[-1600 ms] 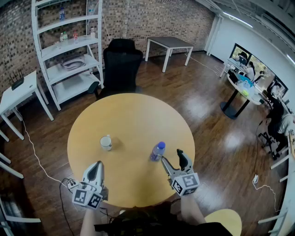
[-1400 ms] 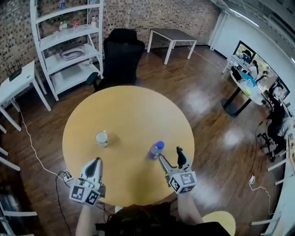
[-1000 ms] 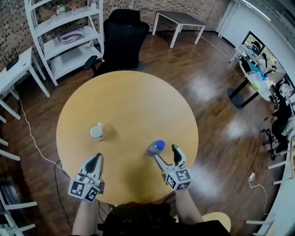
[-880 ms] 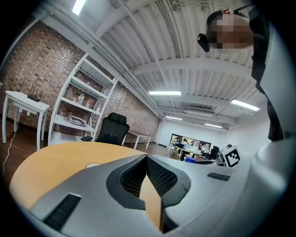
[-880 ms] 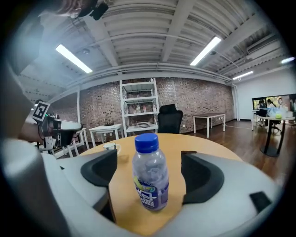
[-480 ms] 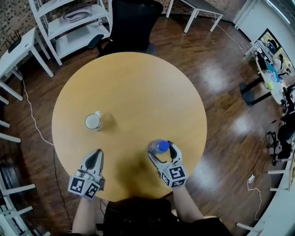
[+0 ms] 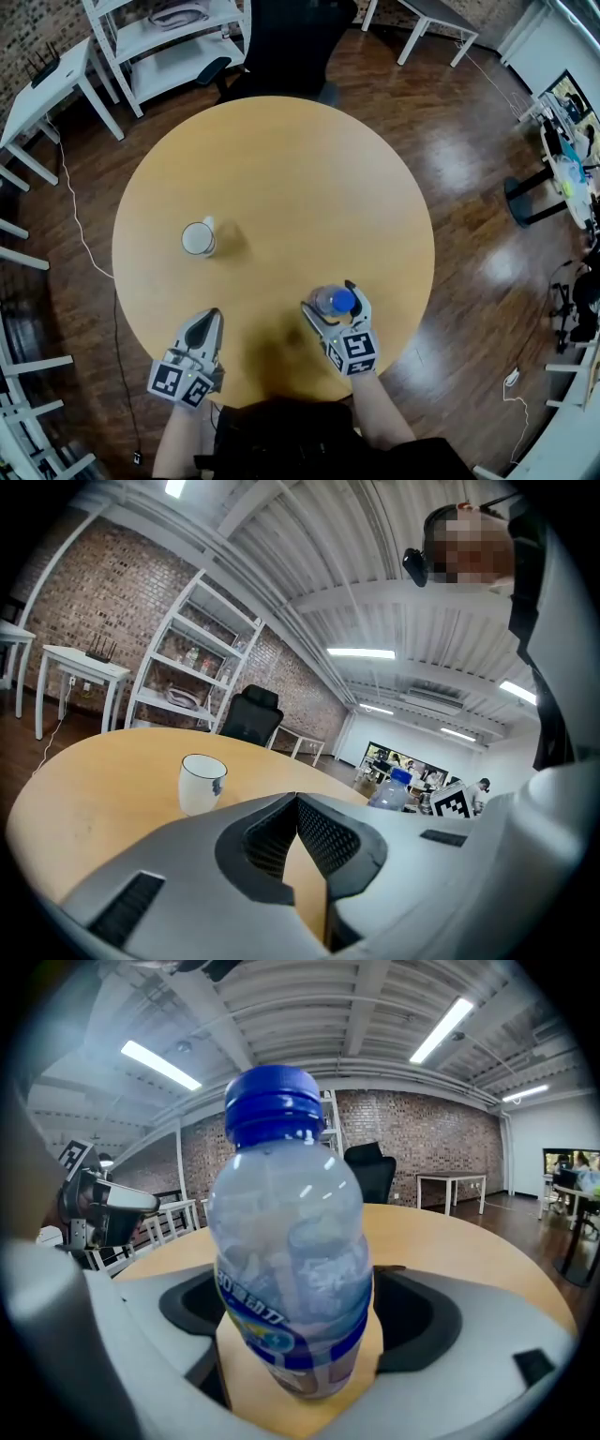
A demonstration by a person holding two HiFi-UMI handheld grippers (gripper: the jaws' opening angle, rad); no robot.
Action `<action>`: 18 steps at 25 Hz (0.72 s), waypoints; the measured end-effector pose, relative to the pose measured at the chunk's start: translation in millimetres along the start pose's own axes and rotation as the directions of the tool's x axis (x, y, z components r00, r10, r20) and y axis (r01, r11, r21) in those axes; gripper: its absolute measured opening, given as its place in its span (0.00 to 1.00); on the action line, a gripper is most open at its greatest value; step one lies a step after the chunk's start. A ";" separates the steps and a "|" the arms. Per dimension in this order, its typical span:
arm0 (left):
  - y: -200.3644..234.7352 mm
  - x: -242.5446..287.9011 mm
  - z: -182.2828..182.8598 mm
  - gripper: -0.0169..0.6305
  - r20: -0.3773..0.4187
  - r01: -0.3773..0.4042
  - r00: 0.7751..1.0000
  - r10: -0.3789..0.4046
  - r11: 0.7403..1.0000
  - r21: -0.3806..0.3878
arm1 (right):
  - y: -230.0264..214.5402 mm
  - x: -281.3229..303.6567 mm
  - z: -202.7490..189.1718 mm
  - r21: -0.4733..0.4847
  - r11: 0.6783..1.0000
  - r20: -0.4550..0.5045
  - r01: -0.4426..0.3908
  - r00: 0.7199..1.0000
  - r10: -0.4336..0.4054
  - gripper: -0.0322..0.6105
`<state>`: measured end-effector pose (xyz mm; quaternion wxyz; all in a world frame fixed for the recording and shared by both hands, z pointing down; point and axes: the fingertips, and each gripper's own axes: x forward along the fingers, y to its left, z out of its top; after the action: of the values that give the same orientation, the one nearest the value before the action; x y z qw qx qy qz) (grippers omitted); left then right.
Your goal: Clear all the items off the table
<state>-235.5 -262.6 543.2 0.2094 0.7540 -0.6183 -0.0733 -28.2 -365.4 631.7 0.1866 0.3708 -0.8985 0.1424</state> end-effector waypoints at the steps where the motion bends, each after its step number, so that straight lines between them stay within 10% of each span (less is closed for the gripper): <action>1: 1.9 -3.1 1.9 0.01 0.002 -0.008 1.000 0.008 1.000 0.000 | 0.1 1.1 0.0 -0.002 1.000 0.002 0.002 1.000 -0.002 0.79; 4: 7.6 -10.5 10.3 0.01 0.011 -0.023 1.000 0.022 1.000 0.012 | -0.3 4.4 -0.1 0.000 1.000 0.016 0.025 1.000 -0.025 0.66; 18: 1.0 -39.9 63.7 0.01 0.112 0.072 0.990 -0.083 0.993 0.094 | 22.6 -47.2 71.7 -0.030 0.992 0.199 0.121 0.974 -0.112 0.65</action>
<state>-268.8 -238.6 480.2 0.1361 0.7806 -0.6023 -0.0971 -30.0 -349.3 544.4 0.1126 0.4312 -0.8921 0.0749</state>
